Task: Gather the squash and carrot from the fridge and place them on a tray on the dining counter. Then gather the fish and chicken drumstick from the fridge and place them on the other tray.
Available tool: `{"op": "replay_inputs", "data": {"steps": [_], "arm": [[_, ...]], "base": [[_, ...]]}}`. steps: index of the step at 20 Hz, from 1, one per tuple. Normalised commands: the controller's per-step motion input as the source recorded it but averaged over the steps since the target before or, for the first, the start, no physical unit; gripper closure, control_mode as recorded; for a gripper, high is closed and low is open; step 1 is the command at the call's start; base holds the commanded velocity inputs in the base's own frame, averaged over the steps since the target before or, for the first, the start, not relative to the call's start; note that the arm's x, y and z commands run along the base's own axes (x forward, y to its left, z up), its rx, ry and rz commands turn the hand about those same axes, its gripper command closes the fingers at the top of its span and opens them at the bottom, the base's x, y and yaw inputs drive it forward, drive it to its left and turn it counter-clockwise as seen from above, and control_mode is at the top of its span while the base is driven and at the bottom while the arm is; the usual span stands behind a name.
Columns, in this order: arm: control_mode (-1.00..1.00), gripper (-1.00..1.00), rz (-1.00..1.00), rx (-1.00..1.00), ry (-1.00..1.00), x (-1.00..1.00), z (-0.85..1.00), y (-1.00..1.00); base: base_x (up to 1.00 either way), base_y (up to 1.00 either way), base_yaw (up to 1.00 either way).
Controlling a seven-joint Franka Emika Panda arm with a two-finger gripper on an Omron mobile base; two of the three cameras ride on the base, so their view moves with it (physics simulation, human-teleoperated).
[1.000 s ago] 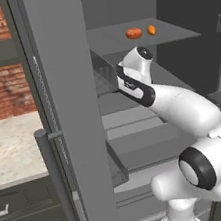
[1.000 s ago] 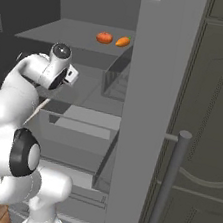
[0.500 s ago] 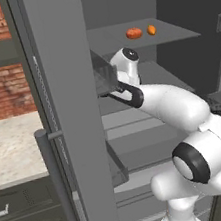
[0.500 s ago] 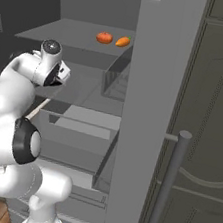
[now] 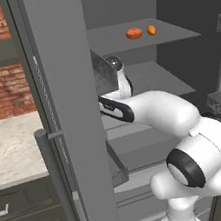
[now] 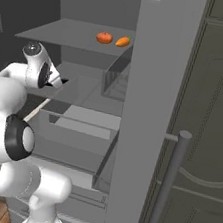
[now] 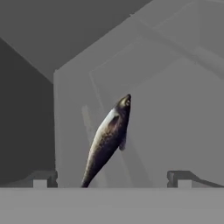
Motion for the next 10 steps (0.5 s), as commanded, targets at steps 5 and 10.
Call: {"op": "replay_inputs", "data": {"steps": [5,10], "arm": [[-1.00,-1.00,-0.11,0.02,0.06,0.07,-0.05,0.00],[-1.00,-1.00,-0.03,0.03,0.13,0.13,-0.11,0.00]], "base": [[0.00,0.00,0.00],[0.00,0.00,0.00]]}}
